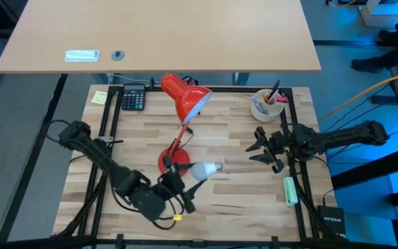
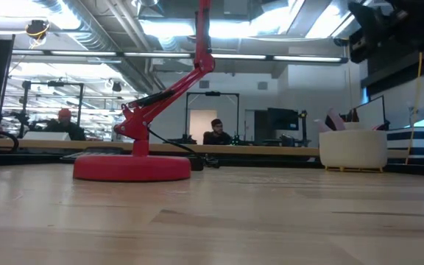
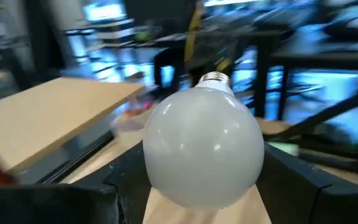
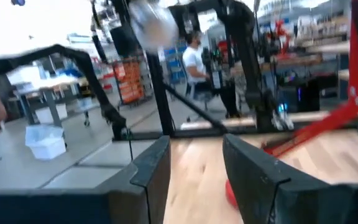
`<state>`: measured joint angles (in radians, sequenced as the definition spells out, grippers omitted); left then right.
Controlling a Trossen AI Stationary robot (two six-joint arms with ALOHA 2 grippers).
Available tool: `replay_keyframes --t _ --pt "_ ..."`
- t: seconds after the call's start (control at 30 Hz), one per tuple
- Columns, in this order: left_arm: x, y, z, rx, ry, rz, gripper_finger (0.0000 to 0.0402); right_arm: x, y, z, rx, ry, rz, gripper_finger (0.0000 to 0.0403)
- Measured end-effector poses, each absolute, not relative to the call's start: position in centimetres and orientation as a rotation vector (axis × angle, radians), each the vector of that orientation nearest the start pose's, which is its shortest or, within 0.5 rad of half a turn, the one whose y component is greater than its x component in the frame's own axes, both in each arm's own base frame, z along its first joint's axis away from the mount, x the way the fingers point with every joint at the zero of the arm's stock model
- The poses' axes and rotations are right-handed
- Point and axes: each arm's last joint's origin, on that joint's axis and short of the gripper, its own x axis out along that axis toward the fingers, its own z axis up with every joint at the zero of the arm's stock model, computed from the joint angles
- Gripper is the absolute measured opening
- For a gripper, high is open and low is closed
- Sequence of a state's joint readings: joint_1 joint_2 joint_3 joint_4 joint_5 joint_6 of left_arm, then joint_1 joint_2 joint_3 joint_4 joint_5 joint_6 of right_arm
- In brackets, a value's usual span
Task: Screw lightbulb
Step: Insert the light bulb into the lamp
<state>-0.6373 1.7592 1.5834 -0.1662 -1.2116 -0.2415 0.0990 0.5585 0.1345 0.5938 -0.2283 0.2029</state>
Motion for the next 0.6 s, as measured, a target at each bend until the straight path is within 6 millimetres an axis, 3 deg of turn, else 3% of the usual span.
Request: replay_keyframes --t 0.17,0.27,0.4,0.6 --pt "33.7 -19.5 30.7 -0.050 0.136 0.699 0.0235 14.9 2.2 21.5 0.182 -0.200 0.362 0.0152" --pt "34.2 -18.5 29.2 -0.125 0.112 0.711 0.0235 15.7 2.3 21.3 0.181 -0.220 0.371 0.0152" --pt "34.9 -17.9 29.1 -0.170 0.035 0.645 0.0235 16.4 2.4 21.5 0.177 -0.299 0.399 0.0152" --pt "35.4 -16.5 31.0 -0.172 -0.230 0.385 0.0235 18.0 2.6 21.9 0.246 -0.339 0.448 0.0152"
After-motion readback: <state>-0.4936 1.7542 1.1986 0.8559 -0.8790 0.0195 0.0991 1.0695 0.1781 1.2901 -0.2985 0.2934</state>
